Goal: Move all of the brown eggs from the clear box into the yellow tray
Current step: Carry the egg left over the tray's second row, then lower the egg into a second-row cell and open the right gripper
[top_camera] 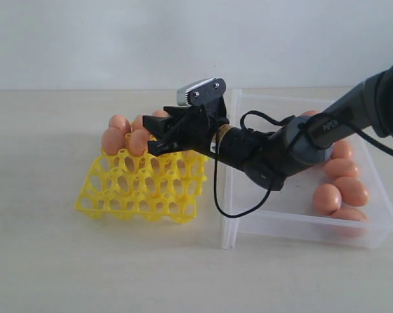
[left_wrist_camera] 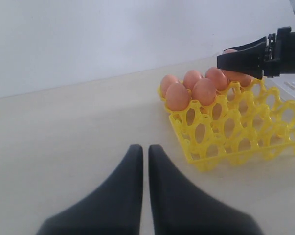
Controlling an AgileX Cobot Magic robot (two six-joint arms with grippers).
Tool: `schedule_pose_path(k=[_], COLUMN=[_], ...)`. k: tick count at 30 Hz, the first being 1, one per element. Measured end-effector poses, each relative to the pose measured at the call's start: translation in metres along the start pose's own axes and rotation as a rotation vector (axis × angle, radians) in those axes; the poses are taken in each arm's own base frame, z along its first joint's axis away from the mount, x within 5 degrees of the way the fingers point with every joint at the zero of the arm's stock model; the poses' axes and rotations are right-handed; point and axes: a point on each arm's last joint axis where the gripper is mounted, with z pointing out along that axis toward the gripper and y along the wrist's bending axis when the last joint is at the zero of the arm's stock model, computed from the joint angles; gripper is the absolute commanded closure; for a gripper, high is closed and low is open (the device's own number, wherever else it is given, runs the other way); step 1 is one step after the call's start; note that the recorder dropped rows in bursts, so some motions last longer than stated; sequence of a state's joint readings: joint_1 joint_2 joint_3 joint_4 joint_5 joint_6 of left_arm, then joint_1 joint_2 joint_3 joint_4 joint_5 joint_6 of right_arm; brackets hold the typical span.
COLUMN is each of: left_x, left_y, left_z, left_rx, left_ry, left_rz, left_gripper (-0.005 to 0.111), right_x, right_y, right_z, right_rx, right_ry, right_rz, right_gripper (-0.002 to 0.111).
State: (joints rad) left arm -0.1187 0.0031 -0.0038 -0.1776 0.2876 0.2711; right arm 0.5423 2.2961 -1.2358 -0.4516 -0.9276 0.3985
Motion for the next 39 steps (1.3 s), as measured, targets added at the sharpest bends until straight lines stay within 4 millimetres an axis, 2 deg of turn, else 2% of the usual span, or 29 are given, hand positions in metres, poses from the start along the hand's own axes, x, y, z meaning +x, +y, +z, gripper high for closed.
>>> schedule_pose_path(k=[3,12,14,17,20,22,33,35,37,38,39], left_x=[0.0,0.0,0.0,0.0,0.0,0.0,0.0,0.0,0.0,0.0,0.0], left_y=[0.0,0.0,0.0,0.0,0.0,0.0,0.0,0.0,0.0,0.0,0.0], left_z=[0.0,0.0,0.0,0.0,0.0,0.0,0.0,0.0,0.0,0.0,0.0], left_rx=[0.0,0.0,0.0,0.0,0.0,0.0,0.0,0.0,0.0,0.0,0.0], left_ry=[0.0,0.0,0.0,0.0,0.0,0.0,0.0,0.0,0.0,0.0,0.0], left_rz=[0.0,0.0,0.0,0.0,0.0,0.0,0.0,0.0,0.0,0.0,0.0], left_gripper=[0.103,0.103,0.103,0.103,0.103,0.103,0.103,0.103,0.103,0.103,0.103], right_x=[0.005,0.015,0.015,0.015,0.015,0.015,0.013,-0.003,-0.022,-0.03,-0.041], right_y=[-0.001,0.0,0.0,0.0,0.0,-0.001,-0.001,0.001,0.006,0.008,0.012], right_z=[0.007,0.009,0.009,0.009,0.009,0.009,0.009,0.008,0.006,0.005,0.003], right_rx=[0.009,0.015,0.013,0.013,0.021,0.028,0.033,0.028,0.015,0.005,-0.013], right_ry=[0.04,0.088,0.088,0.088,0.088,0.085,0.074,0.045,0.041,0.043,0.057], right_rz=[-0.006,-0.002,-0.004,-0.004,0.002,0.009,0.015,0.038,0.045,0.04,0.029], right_gripper=[0.109,0.107,0.098,0.071,0.061,0.059,0.06,0.062,0.077,0.093,0.103])
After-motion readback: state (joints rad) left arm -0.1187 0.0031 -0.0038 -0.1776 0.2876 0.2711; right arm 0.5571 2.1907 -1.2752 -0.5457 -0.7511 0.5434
